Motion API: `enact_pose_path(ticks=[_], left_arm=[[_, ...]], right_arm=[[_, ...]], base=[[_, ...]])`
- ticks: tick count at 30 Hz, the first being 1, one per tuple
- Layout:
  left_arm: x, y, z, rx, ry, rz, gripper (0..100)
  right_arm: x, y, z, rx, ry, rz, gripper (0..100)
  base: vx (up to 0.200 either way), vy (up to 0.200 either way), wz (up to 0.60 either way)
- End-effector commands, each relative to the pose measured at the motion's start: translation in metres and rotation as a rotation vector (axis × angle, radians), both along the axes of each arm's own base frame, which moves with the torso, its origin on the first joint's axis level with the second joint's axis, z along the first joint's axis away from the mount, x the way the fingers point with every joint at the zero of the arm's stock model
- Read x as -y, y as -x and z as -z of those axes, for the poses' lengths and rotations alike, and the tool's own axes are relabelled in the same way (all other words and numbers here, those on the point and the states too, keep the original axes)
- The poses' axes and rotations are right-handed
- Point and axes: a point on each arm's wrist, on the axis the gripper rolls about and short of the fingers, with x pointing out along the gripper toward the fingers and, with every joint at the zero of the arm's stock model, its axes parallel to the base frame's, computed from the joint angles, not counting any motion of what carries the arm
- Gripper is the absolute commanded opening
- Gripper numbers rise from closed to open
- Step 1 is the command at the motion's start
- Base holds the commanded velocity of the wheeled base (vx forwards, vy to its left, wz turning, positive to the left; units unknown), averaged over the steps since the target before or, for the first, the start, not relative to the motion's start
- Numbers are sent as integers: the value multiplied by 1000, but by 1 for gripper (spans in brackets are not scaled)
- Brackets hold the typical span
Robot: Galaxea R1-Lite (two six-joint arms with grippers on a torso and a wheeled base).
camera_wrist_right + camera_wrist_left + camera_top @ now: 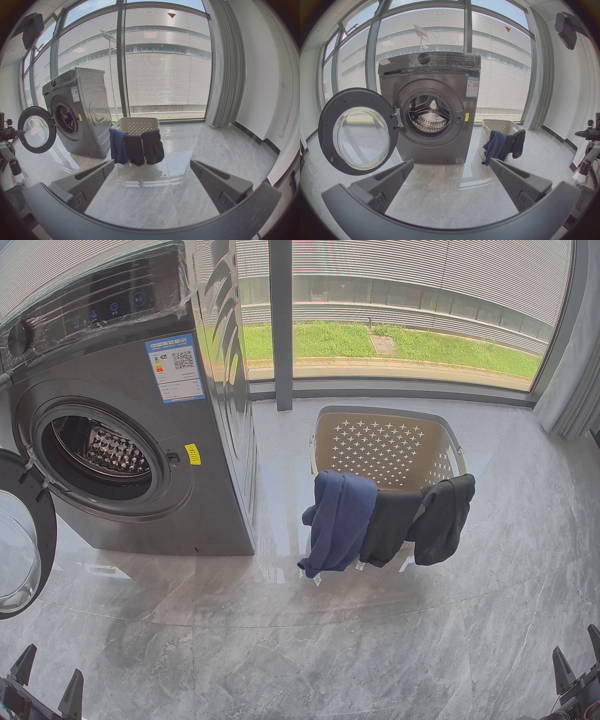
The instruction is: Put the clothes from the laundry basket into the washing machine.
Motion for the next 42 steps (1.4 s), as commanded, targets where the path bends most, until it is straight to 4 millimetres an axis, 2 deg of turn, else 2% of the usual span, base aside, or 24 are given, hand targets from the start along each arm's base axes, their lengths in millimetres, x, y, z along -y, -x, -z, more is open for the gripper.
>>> enact_pose_path(ticks=[1,6,15,30,42], left_arm=[[0,0,5,-6,0,0,100],[0,0,5,-6,2,0,100],[0,0,5,-6,2,0,100],[0,0,5,-6,2,1,100],[0,-1,5,-9,0,3,100]], right_arm=[[0,0,3,5,-1,0,100],[0,0,3,5,-1,0,100],[0,0,3,5,-1,0,100],[0,0,3,5,1,0,100],[0,0,3,5,-1,0,100]], base=[[0,-200,0],[0,-200,0],[0,0,0],[200,0,0],[0,0,0]])
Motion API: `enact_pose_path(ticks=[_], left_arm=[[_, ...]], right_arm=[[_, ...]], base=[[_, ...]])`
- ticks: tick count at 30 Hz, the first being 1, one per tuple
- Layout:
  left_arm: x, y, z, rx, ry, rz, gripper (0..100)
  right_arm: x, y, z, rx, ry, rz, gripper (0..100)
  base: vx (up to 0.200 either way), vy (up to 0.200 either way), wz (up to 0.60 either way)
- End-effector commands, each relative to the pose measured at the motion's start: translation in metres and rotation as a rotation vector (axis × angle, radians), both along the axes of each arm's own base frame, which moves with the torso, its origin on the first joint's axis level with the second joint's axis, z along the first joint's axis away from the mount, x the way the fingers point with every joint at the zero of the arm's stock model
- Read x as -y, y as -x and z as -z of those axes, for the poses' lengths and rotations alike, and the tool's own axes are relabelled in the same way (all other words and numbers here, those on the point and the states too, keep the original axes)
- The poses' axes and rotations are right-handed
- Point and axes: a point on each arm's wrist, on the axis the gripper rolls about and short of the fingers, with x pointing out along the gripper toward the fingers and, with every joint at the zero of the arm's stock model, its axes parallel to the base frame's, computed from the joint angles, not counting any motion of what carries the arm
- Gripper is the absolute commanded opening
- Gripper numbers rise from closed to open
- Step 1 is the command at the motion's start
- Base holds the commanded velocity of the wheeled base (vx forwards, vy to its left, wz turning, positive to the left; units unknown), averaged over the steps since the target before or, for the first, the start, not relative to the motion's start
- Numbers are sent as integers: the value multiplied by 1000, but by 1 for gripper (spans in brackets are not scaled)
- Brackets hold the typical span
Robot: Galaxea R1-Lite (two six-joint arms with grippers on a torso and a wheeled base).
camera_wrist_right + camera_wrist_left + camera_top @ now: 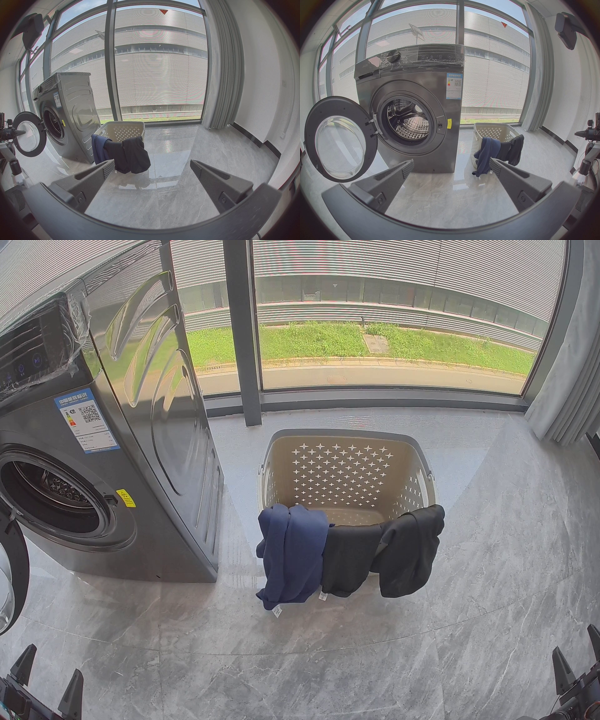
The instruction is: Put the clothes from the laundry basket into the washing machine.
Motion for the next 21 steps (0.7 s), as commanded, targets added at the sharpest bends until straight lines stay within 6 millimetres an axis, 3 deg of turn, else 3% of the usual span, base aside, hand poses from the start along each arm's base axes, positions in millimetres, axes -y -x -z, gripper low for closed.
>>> enact_pose_path(ticks=[1,12,21], left_arm=[[0,-1,5,-9,0,1,100],[0,-1,5,-9,1,1,100],[0,-1,5,-9,1,1,100]], right_arm=[[0,1,3,6,0,0,100],[0,1,3,6,0,0,100],[0,1,3,6,0,0,100]], base=[[0,-200,0],[0,-200,0],[0,0,0]])
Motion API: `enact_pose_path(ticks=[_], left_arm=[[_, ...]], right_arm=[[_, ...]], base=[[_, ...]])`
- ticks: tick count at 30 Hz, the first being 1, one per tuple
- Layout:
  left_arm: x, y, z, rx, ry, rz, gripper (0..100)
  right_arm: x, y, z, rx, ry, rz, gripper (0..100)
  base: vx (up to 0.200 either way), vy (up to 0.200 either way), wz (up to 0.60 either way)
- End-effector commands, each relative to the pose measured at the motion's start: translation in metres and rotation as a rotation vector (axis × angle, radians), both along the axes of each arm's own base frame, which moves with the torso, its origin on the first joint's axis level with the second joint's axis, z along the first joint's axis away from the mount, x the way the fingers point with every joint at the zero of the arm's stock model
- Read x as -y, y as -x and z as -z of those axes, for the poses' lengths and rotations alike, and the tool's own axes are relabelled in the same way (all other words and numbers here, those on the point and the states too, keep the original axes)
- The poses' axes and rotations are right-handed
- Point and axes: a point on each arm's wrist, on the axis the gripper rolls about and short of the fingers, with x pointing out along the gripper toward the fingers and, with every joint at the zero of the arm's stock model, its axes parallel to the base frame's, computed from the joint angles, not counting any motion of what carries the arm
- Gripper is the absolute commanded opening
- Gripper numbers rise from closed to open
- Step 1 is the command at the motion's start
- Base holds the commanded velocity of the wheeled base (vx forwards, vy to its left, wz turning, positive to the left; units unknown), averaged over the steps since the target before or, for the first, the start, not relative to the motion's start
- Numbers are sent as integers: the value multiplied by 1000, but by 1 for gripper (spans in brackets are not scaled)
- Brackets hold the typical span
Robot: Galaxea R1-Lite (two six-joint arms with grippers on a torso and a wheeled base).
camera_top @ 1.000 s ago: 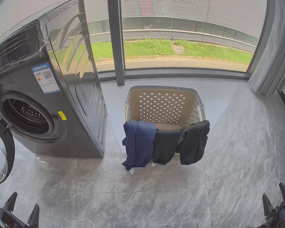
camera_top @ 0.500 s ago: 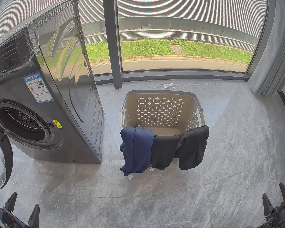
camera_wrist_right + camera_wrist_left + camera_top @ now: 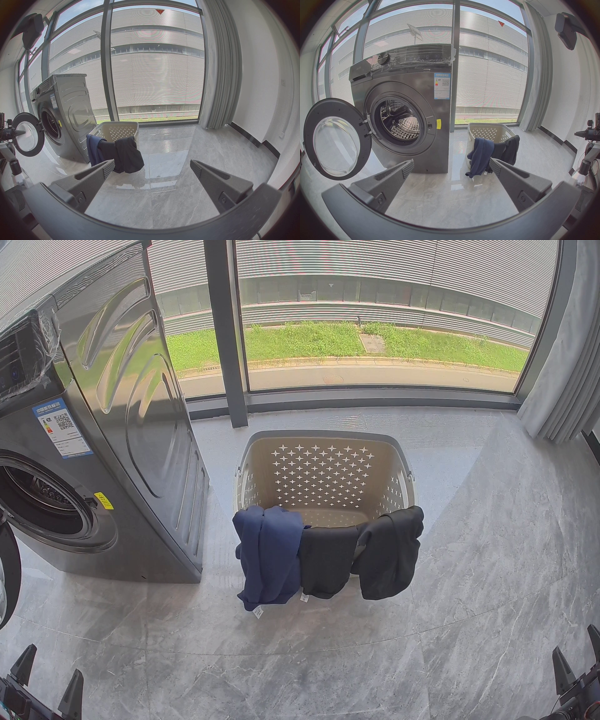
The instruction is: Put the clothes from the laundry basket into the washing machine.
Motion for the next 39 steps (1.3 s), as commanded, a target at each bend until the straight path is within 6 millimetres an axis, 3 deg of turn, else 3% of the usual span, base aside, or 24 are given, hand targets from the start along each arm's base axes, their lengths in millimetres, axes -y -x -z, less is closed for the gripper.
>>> enact_pose_path(ticks=[1,7,18,27,39], left_arm=[[0,-1,5,-9,0,0,100],[0,-1,5,-9,-1,0,100],[0,-1,5,-9,0,0,100],[0,-1,5,-9,0,0,100],[0,0,5,-8,0,-1,100]], right_arm=[[0,1,3,7,0,0,100],[0,1,3,7,1,0,100],[0,1,3,7,0,0,100],[0,1,3,7,0,0,100],[0,1,3,7,0,0,100]], base=[[0,0,0],[0,0,0],[200,0,0],[0,0,0],[0,-150,0]])
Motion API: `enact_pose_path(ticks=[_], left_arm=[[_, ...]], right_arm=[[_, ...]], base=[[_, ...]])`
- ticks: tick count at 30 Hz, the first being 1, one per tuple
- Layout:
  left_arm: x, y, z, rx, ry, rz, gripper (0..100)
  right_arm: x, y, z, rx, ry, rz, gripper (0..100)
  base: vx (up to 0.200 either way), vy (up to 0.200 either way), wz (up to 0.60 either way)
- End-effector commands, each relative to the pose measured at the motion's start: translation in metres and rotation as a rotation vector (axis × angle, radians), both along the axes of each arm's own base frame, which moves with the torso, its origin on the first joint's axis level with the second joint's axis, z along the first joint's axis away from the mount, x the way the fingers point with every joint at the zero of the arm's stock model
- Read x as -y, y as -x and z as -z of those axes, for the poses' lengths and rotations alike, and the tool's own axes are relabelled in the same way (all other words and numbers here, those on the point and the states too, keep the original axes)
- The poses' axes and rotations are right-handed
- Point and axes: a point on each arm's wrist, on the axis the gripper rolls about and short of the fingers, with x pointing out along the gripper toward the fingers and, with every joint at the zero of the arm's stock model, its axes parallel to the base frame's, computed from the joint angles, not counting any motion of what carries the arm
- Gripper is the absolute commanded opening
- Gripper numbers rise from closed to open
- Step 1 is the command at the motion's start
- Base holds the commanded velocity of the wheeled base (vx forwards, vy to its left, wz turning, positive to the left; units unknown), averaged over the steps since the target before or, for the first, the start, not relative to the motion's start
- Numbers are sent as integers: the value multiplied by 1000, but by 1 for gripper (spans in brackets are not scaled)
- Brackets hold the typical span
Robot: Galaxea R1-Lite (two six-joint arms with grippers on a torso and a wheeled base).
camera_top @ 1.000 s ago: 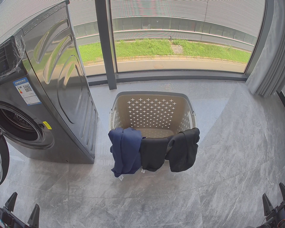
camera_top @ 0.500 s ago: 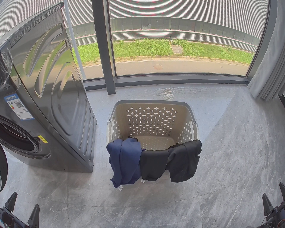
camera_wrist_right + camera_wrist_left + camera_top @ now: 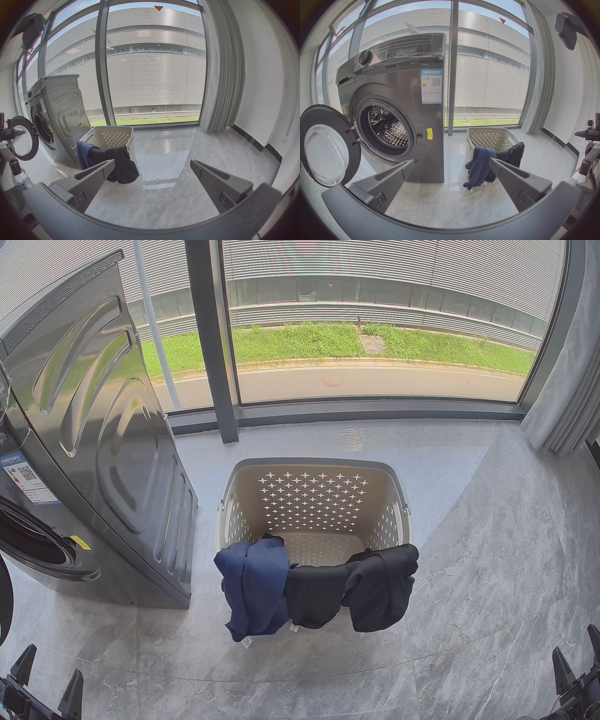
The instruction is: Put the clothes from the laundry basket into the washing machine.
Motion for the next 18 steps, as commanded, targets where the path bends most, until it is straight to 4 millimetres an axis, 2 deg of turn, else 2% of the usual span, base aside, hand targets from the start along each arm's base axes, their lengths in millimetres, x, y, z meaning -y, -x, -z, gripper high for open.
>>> enact_pose_path(ticks=[1,6,16,18], left_arm=[[0,0,5,-7,0,0,100],[0,0,5,-7,-1,0,100],[0,0,5,-5,0,0,100],[0,0,5,-5,0,0,100]], right_arm=[[0,1,3,6,0,0,100],[0,1,3,6,0,0,100],[0,1,3,6,0,6,100],[0,1,3,6,0,4,100]], base=[[0,0,0],[0,0,0],[-200,0,0],[0,0,0]])
